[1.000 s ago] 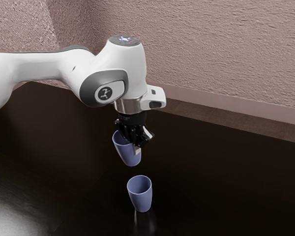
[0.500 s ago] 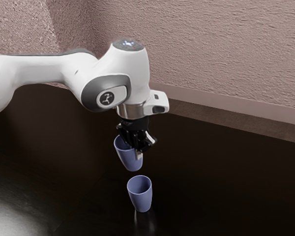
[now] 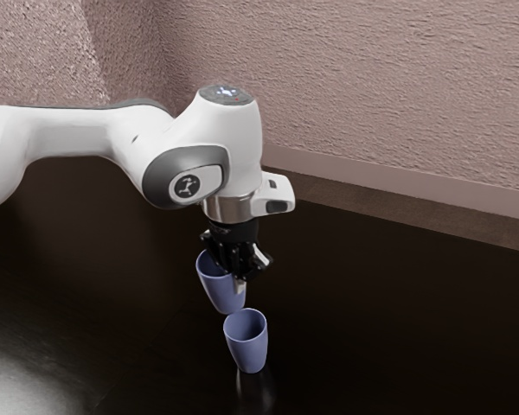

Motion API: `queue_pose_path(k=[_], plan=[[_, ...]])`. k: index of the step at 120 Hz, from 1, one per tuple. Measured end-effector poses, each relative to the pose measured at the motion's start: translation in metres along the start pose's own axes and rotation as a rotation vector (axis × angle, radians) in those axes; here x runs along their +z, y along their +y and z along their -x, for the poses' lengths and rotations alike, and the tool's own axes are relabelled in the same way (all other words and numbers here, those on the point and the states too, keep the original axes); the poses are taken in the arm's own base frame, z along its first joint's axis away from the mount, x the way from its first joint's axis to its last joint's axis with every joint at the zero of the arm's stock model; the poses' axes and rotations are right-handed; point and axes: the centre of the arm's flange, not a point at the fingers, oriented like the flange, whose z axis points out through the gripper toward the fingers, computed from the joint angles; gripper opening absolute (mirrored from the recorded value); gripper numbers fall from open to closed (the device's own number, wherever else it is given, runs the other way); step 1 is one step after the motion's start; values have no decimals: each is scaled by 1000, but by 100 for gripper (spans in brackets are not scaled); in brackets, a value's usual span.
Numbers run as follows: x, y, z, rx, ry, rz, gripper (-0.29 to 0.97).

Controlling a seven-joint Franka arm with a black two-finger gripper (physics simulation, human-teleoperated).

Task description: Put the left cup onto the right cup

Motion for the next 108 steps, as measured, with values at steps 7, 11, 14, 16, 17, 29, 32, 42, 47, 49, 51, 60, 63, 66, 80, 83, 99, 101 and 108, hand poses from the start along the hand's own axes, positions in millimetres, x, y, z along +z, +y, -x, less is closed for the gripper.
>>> queue_pose_path(k=[7, 11, 14, 16, 17, 29, 32, 42, 47, 49, 51, 60, 63, 66, 80, 83, 99, 101, 108], plan=[[0, 2, 1, 1, 0, 1, -10], [-1, 3, 1, 2, 1, 1, -10], [-1, 5, 2, 4, 2, 1, -10], [-1, 6, 2, 5, 2, 1, -10], [-1, 6, 2, 6, 2, 1, -10], [-2, 12, 5, 14, 5, 2, -10], [-3, 14, 5, 16, 6, 2, -10], [-3, 18, 7, 22, 7, 1, -10], [-3, 21, 8, 24, 7, 1, -10], [-3, 21, 8, 25, 7, 1, -10], [-3, 22, 8, 25, 7, 1, -10], [-4, 23, 9, 25, 8, 2, -10], [-4, 23, 9, 24, 9, 2, -10], [-4, 23, 9, 23, 8, 2, -10], [2, 20, 10, 15, -4, 0, -10], [4, 19, 10, 12, -8, 0, -10], [9, 17, 11, 3, -17, 0, -10], [9, 17, 11, 3, -17, 0, -10], [10, 18, 10, 2, -17, 2, -10]])
